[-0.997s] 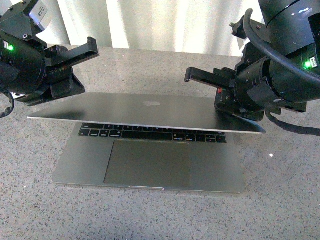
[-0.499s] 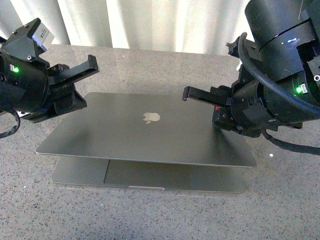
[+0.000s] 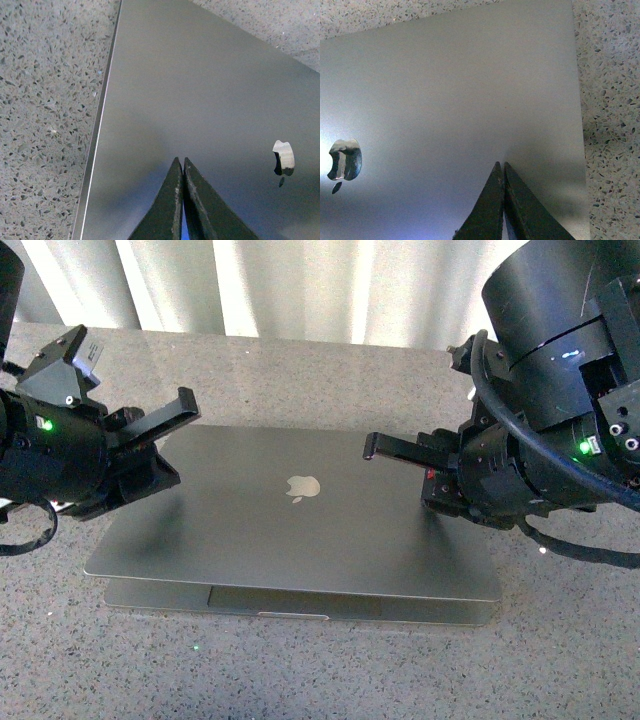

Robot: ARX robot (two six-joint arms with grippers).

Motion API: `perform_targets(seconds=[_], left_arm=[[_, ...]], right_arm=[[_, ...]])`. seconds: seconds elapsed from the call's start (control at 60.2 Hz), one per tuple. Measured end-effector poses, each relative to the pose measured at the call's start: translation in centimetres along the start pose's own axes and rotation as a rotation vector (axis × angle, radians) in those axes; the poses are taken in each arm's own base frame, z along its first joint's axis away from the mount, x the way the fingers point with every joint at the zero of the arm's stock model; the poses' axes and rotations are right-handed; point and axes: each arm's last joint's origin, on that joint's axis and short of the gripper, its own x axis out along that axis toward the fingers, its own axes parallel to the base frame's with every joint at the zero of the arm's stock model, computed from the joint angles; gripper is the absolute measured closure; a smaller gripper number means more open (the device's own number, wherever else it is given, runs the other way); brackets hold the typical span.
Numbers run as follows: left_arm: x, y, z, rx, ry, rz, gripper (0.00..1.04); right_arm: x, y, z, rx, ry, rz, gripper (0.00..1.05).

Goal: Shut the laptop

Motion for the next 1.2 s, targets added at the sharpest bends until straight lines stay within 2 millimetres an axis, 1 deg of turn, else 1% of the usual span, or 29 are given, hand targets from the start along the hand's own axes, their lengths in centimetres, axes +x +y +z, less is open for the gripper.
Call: perform_targets(seconds=[0.133,0.499,1.197], left_arm=[[0.4,0.5,-0.4,-0.012,0.009,0.004,1.01],[0.7,1.9,-0.6,-0.058,0.001,0.001,1.01],[1.1,3.3,-1.4,-0.115,0.010,-0.010,1.01]], right_arm=[[0.3,-0.1,-0.2,0.001,0.004,0.000,1.04],[0.9,-0.3,-0.8,-0.004,0.015,-0.001,1.04],[1.1,0.0,-1.2,-0.012,0.019,-0.009,1.04]])
